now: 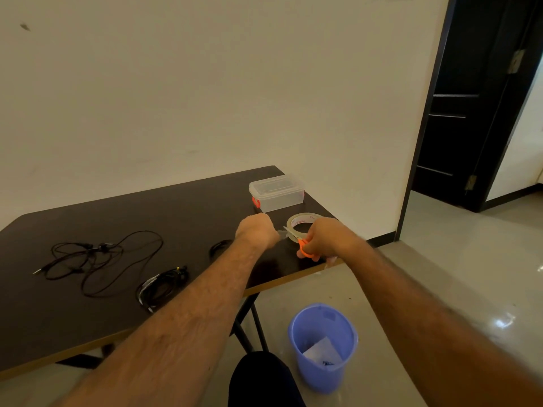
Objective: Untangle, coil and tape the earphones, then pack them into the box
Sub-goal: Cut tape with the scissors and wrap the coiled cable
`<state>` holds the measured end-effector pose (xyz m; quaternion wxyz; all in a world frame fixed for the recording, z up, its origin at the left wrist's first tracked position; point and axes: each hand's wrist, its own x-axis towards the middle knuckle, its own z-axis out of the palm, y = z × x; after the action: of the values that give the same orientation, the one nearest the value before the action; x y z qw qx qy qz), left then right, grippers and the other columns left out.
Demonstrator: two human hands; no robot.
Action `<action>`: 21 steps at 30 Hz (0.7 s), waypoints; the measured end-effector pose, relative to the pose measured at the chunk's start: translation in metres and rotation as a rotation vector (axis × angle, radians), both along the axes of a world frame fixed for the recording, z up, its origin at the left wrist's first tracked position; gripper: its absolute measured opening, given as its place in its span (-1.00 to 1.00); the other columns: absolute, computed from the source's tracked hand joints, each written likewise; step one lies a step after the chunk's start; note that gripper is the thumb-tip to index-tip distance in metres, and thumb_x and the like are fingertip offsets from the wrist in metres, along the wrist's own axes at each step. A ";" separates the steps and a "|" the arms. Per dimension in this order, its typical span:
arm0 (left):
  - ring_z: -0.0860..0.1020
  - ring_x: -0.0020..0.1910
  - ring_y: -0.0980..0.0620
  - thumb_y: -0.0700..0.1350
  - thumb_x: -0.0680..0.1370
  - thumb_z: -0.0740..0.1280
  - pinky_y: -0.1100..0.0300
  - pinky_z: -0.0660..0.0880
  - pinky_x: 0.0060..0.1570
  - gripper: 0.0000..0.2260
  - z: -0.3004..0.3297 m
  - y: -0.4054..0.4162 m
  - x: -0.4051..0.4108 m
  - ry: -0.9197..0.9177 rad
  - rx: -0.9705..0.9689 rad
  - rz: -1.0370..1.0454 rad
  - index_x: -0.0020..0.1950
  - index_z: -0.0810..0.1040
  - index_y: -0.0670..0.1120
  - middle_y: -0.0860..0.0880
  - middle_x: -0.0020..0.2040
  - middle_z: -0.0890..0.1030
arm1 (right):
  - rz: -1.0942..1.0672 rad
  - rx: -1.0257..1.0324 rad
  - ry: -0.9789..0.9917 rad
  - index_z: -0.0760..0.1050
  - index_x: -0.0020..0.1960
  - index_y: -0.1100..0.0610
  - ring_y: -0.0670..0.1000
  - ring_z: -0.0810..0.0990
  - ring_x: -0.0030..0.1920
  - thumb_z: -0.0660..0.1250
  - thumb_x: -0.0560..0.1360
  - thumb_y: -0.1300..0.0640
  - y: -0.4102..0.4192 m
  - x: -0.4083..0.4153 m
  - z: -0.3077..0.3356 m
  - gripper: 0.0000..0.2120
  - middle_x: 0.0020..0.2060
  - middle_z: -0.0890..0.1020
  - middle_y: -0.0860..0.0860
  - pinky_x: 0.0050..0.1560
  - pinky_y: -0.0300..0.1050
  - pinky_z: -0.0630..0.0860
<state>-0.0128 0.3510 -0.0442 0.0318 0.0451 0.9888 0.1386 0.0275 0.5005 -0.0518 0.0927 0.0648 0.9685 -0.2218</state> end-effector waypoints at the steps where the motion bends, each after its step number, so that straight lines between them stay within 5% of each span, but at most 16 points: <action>1: 0.54 -0.12 0.01 -0.03 0.60 0.33 0.14 0.53 -0.05 -0.82 0.000 0.001 0.001 0.011 -0.017 0.005 0.07 0.56 -0.14 -0.07 -0.12 0.53 | -0.010 0.111 0.030 0.60 0.15 0.17 0.04 0.67 -0.09 0.48 0.44 -0.09 -0.003 -0.002 0.001 -0.58 -0.09 0.68 0.07 0.07 -0.06 0.62; 5: 0.53 -0.10 0.00 -0.06 0.61 0.32 0.12 0.53 -0.01 -0.81 -0.001 -0.001 0.000 0.029 -0.030 0.023 0.14 0.55 -0.14 -0.08 -0.06 0.54 | 0.013 0.359 0.011 0.45 0.37 0.17 0.17 0.54 0.25 0.48 0.43 -0.13 -0.012 -0.010 0.007 -0.38 0.25 0.56 0.15 0.33 0.05 0.47; 10: 0.51 -0.16 0.01 -0.04 0.61 0.32 0.14 0.53 -0.10 -0.83 0.000 -0.005 0.000 0.047 0.045 0.098 0.06 0.53 -0.14 -0.07 -0.12 0.51 | 0.006 0.379 0.063 0.45 0.37 0.16 0.15 0.55 0.25 0.50 0.42 -0.10 -0.013 -0.010 0.003 -0.37 0.24 0.57 0.14 0.31 0.03 0.47; 13: 0.53 -0.23 0.03 -0.02 0.61 0.30 0.12 0.53 -0.21 -0.78 -0.003 -0.004 -0.003 0.046 0.360 0.174 -0.07 0.55 -0.17 -0.07 -0.19 0.54 | -0.011 0.371 0.022 0.42 0.39 0.17 0.16 0.53 0.27 0.51 0.41 -0.08 -0.015 -0.013 0.005 -0.35 0.27 0.55 0.14 0.33 0.05 0.46; 16: 0.59 -0.19 0.04 -0.09 0.60 0.33 0.00 0.62 0.03 -0.88 -0.012 0.010 0.000 0.006 0.843 0.201 -0.06 0.60 -0.11 -0.06 -0.15 0.61 | -0.046 0.334 -0.034 0.38 0.42 0.15 0.16 0.51 0.28 0.53 0.40 -0.04 -0.019 -0.016 0.006 -0.32 0.28 0.53 0.14 0.34 0.07 0.46; 21: 0.65 -0.13 0.00 -0.24 0.49 0.45 -0.04 0.65 -0.06 -0.88 -0.037 0.031 0.000 0.014 0.921 0.231 -0.12 0.57 -0.04 -0.06 -0.08 0.63 | -0.052 0.312 0.160 0.46 0.34 0.10 0.11 0.57 0.20 0.55 0.39 0.01 -0.015 -0.009 -0.006 -0.42 0.20 0.59 0.10 0.27 0.03 0.49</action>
<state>-0.0123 0.3821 -0.0812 -0.0140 -0.0546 0.8233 0.5648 0.0182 0.4857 -0.0579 -0.0016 0.0855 0.9935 -0.0755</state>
